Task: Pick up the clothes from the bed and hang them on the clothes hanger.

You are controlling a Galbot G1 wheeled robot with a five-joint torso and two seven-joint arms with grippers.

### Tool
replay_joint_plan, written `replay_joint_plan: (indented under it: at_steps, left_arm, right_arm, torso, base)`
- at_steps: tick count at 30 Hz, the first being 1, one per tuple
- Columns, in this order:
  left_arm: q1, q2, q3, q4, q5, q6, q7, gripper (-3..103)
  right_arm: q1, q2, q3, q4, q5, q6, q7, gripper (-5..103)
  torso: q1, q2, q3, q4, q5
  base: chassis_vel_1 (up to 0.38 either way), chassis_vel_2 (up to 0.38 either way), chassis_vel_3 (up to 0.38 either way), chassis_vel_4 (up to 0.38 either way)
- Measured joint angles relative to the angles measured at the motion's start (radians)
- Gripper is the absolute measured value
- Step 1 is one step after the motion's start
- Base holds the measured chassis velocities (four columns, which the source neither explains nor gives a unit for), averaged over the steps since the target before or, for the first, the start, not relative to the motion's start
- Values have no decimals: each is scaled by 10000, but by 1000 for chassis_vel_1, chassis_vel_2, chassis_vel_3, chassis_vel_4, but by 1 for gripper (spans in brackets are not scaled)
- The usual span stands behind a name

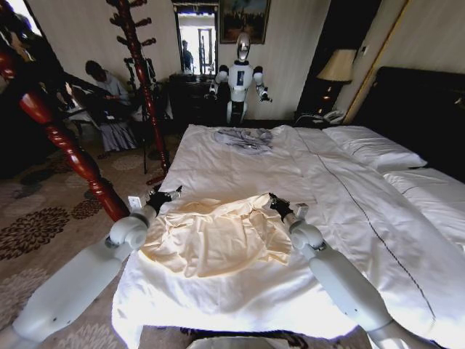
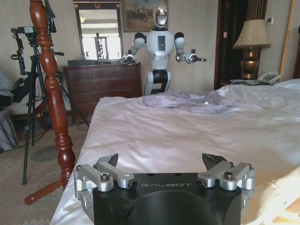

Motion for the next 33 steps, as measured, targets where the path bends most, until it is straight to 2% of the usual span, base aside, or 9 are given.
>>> replay_joint_plan:
  at_steps: [2, 7, 16, 17, 20, 22, 25, 27, 33]
  left_arm:
    - [128, -160, 158, -83, 349, -52, 49, 100]
    - [491, -241, 158, -271, 689, -141, 69, 100]
    - [1182, -298, 68, -705, 942, -151, 104, 100]
    - [1182, -298, 68, -705, 942, -151, 104, 100]
    - [1222, -276, 39, -796, 941, -151, 95, 100]
    - [1225, -276, 38, -801, 941, -151, 93, 100]
    - [1440, -275, 53, -1007, 1093, -151, 68, 100]
    - [1623, -267, 45, -1083, 1267, -156, 71, 100]
    - [2167, -261, -45, -1330, 1623, -179, 73, 100]
  right_arm:
    - [-296, -37, 329, 43, -127, -8, 59, 0]
    - [-498, -81, 547, 48, -239, -55, 104, 4]
    - [-797, -104, 1235, 33, -598, -199, 497, 43]
    - [-797, -104, 1235, 33, -598, -199, 497, 43]
    - [-993, -85, 1481, 767, 888, -688, 1095, 54]
    - [-1001, -81, 1492, 799, 967, -720, 1131, 54]
    - [-1131, 596, 2389, 1904, 5188, -2002, 3659, 71]
    - [-1063, 944, 2726, 2082, 6636, -2278, 4570, 82]
    - [-956, 1612, 3122, 1940, 8117, -2603, 5306, 96]
  torso:
    - [0, 0, 1, -25, -3]
    - [1, 0, 1, -12, 3]
    - [0, 0, 1, -10, 0]
    - [0, 0, 1, -10, 0]
    - [0, 0, 1, -14, 0]
    - [1, 0, 1, -14, 0]
    - [0, 0, 1, -13, -4]
    - [0, 0, 1, -15, -1]
    - [1, 0, 1, -12, -2]
  base:
    - [0, 0, 0, 0]
    - [0, 0, 0, 0]
    - [0, 0, 0, 0]
    - [0, 0, 0, 0]
    - [0, 0, 0, 0]
    - [0, 0, 0, 0]
    - [0, 0, 0, 0]
    - [0, 0, 0, 0]
    - [0, 0, 0, 0]
